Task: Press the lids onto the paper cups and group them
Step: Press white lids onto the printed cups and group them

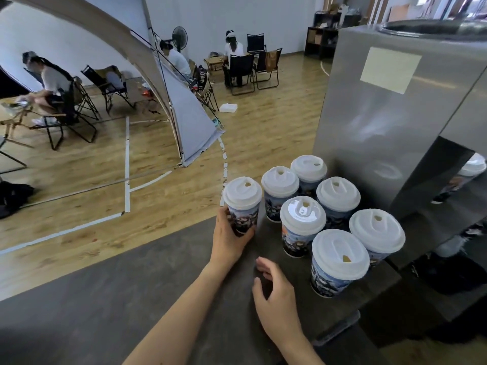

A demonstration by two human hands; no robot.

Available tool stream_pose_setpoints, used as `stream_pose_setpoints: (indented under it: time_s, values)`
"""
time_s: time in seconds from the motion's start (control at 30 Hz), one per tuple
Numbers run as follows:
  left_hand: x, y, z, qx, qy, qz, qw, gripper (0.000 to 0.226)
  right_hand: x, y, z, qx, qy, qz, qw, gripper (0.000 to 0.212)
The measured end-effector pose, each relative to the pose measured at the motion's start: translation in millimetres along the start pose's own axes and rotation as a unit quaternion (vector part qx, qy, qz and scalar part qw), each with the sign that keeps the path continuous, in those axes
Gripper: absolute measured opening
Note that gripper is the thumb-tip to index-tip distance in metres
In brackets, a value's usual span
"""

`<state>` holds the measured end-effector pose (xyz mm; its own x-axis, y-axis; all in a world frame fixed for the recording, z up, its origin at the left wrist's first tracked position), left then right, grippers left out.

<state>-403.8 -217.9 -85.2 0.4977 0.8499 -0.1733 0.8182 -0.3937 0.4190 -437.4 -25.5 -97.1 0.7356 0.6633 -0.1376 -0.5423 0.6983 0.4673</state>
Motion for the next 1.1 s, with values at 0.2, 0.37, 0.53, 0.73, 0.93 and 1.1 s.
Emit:
stream_pose_setpoints:
  time_s: [0.2, 0.37, 0.53, 0.73, 0.93, 1.1]
  values:
    - [16.3, 9.0, 3.3, 0.025, 0.022, 0.008, 0.999, 0.088, -0.4, 2.6, 4.6, -0.003, 0.014, -0.001, 1.000, 0.044]
    - [72.5, 40.5, 10.2, -0.059, -0.021, 0.059, 0.996, 0.061, 0.0, 7.3, 11.2, 0.019, 0.026, 0.017, 0.999, 0.042]
    - [143.6, 102.5, 20.6, -0.099, -0.039, 0.052, 0.993, 0.048, 4.1, -11.8, 28.7, 0.031, 0.041, 0.027, 0.998, 0.036]
    - [217.6, 189.2, 32.2, -0.119, 0.005, -0.077, 0.990, 0.040, 52.9, -108.5, 100.2, 0.005, 0.159, 0.179, 0.971, 0.034]
    - [276.8, 300.2, -6.7, -0.284, -0.079, -0.276, 0.915, 0.027, 109.3, -172.6, 145.8, 0.002, 0.216, 0.301, 0.929, 0.035]
    - [282.0, 422.8, -1.1, -0.403, 0.071, -0.386, 0.827, 0.076, 139.3, -196.3, 160.0, 0.005, 0.219, 0.359, 0.907, 0.035]
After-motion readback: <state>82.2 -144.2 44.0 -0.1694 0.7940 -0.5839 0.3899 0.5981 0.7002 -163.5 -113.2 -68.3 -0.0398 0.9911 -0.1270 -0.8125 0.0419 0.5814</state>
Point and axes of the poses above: each hand's wrist, its own x-axis away from the middle knuckle, its own y-axis out of the back of the hand, z = x × y, the point moved 7 cm from there along -x, towards the middle knuckle, and after that the axes turned 6 degrees about x, right-handed, at the moved point
